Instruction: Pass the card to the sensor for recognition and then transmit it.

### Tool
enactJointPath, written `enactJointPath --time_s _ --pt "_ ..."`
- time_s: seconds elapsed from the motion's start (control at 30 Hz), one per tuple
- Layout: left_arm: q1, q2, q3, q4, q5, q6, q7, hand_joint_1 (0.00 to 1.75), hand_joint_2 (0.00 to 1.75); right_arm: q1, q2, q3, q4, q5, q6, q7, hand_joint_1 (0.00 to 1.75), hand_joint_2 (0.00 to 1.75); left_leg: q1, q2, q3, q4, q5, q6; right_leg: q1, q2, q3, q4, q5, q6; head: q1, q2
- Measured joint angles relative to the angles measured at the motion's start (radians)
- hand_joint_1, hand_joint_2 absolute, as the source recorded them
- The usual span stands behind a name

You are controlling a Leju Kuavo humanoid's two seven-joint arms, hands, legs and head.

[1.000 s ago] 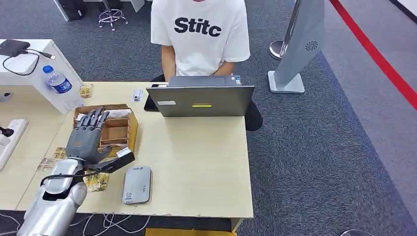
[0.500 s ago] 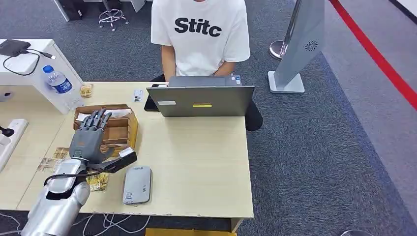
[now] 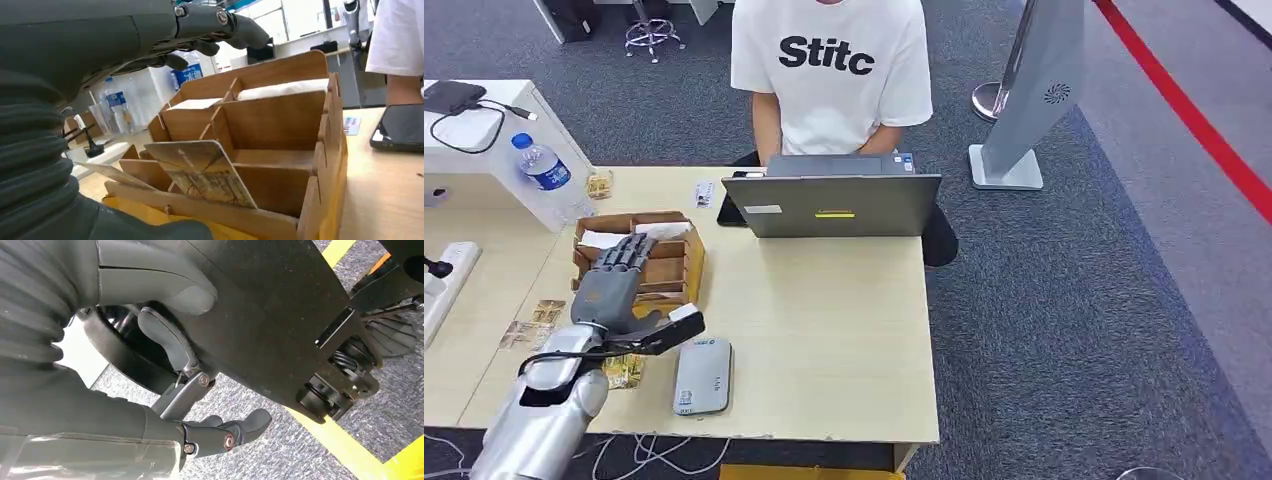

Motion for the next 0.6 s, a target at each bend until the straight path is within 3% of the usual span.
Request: enactJointPath --time_s 0.57,0.6 --pt "0.010 0.018 0.000 0.000 0.003 -0.007 0.006 0.00 1.75 0.000 0.000 0.000 0.000 0.000 0.000 0.001 0.00 1.75 0.000 0.000 0.000 0.000 0.000 0.000 0.000 0.000 0.000 0.000 0.000 0.000 0.000 0.000" --pt "0.012 0.018 0.000 0.000 0.003 -0.007 0.006 1.52 1.75 0.000 0.000 0.000 0.000 0.000 0.000 0.002 0.00 1.75 0.000 0.000 0.000 0.000 0.000 0.000 0.000 0.000 0.000 0.000 0.000 0.000 0.000 0.000"
